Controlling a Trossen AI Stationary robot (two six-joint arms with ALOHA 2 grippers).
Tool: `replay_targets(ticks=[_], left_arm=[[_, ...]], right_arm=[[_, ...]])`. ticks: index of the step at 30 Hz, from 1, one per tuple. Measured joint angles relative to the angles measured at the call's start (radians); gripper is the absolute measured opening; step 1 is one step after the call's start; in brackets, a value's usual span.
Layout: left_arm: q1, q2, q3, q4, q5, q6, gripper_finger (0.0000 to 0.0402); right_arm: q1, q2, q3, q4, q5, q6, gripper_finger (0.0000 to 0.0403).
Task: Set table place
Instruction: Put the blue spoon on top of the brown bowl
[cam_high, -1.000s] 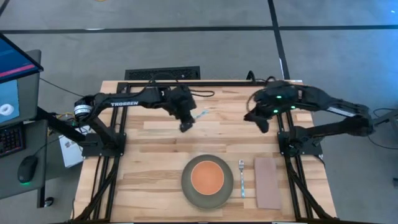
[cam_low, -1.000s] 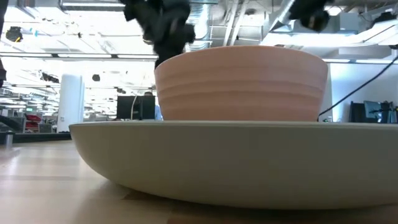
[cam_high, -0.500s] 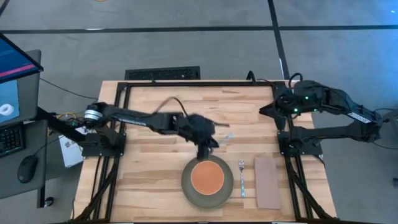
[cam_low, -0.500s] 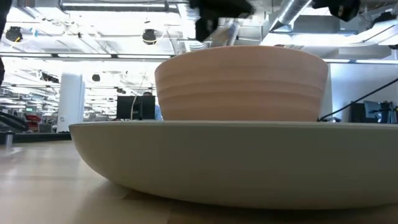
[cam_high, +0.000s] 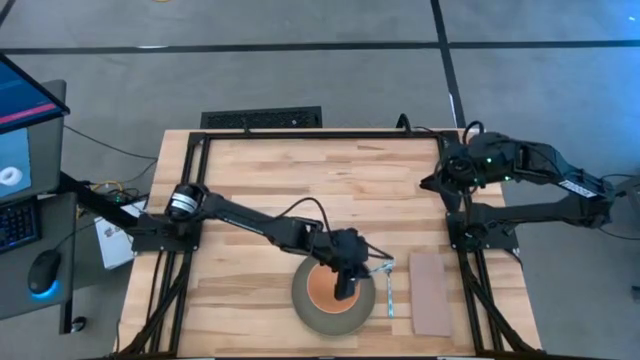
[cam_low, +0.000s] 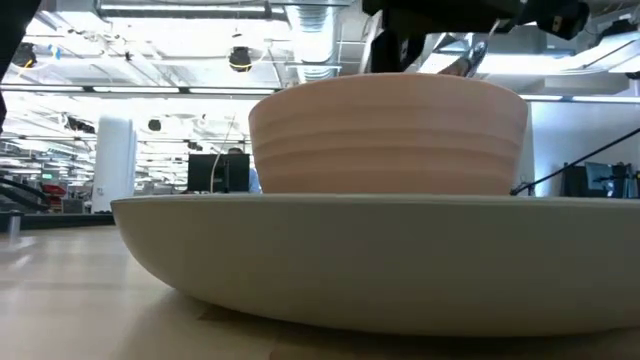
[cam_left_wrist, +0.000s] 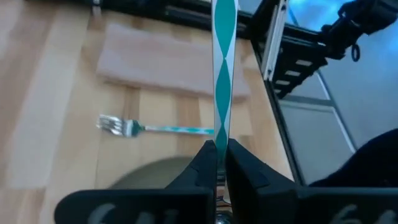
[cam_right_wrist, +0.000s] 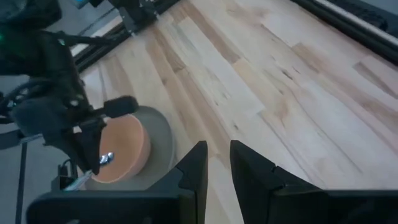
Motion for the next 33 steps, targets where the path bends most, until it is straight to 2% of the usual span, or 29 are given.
replay_targets(ticks=[10, 19, 29, 33], left_arm=[[-0.044, 0.016, 0.002, -0.051, -0.128, 0.026, 0.0], [-0.069, 0.015, -0.035, -0.085, -0.16, -0.014, 0.0], [-0.091, 0.014, -0.122, -0.005, -0.233, -0.051, 0.0], [-0.087, 0.014, -0.17, 0.048, -0.232, -0.067, 0.0]], right_arm=[[0.005, -0.007, 0.0, -0.043, 0.002, -0.002, 0.0093], [0.005, -0.021, 0.0, -0.046, 0.02, -0.002, 0.0093], [0.005, -0.033, 0.0, -0.046, 0.021, 0.006, 0.0093], [0.005, -0.032, 0.0, -0.046, 0.021, 0.006, 0.0093]])
